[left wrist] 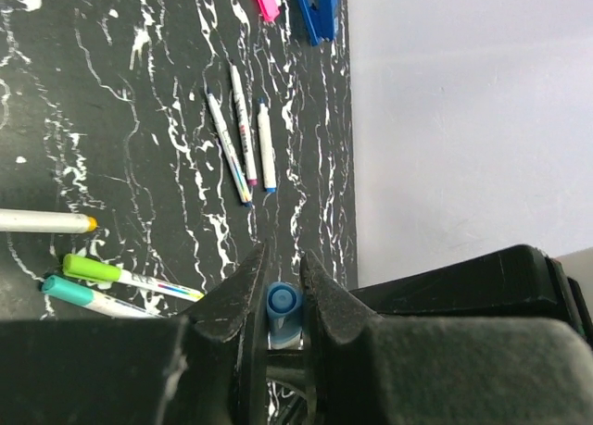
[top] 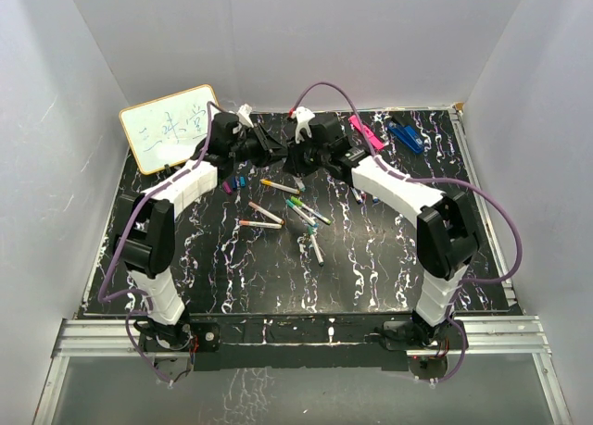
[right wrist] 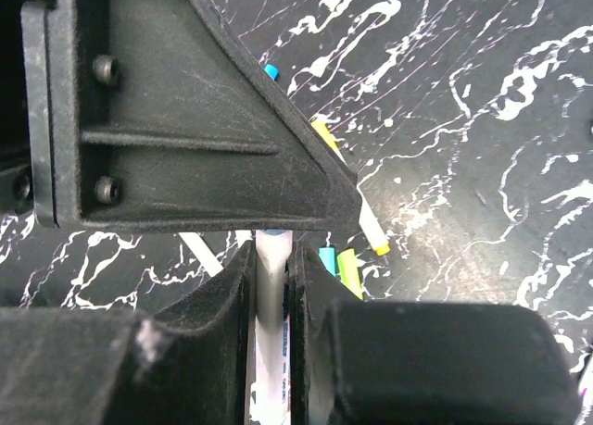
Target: Open the pen caps
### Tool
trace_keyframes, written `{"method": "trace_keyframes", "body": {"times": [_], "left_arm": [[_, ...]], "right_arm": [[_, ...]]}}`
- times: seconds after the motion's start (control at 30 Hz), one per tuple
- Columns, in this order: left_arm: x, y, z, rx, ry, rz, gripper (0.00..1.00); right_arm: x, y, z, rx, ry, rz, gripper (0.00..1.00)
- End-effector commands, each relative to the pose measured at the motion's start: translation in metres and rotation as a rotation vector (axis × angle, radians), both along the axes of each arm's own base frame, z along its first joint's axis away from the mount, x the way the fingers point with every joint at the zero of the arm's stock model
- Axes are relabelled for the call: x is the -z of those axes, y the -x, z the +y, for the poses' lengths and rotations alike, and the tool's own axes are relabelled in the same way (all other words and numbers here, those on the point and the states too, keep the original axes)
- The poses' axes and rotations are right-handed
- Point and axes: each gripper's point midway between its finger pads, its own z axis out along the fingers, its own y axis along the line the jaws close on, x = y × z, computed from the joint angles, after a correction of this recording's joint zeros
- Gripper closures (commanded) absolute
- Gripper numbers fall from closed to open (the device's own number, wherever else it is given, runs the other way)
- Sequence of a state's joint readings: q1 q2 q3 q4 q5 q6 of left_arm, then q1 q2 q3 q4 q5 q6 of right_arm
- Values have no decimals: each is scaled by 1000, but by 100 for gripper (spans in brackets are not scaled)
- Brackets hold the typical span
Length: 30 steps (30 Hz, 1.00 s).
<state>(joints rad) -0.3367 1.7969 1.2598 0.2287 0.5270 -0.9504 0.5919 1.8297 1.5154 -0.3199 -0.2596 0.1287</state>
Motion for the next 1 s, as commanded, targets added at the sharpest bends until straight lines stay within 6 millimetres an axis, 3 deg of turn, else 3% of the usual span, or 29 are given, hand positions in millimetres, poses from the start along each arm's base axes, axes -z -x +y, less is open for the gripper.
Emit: {"method": "trace_keyframes", "body": {"times": [0.0, 0.17, 0.33, 0.53, 0.7, 0.8, 0.97], "left_arm": [[-29, -46, 26, -125, -21, -57, 100], [-37, -81, 48, -179, -29, -67, 100], [-37, -90, 60, -200, -36, -66, 100], [-15, -67, 71, -151, -170, -16, 100], [19, -32, 103, -130, -408, 47, 100], [30, -17, 115, -124, -485, 62, 100], [42, -5, 127, -109, -568, 101, 100]], "right_arm": [[-11, 27, -20, 0, 17, -22, 100], [6, 59, -49, 40, 44, 13, 100], [2, 66, -66, 92, 65, -14, 100], [3, 21, -94, 253, 183, -68, 100], [19, -22, -105, 310, 283, -80, 100], [38, -44, -111, 353, 363, -86, 100], [72, -60, -122, 382, 431, -48, 100]]}}
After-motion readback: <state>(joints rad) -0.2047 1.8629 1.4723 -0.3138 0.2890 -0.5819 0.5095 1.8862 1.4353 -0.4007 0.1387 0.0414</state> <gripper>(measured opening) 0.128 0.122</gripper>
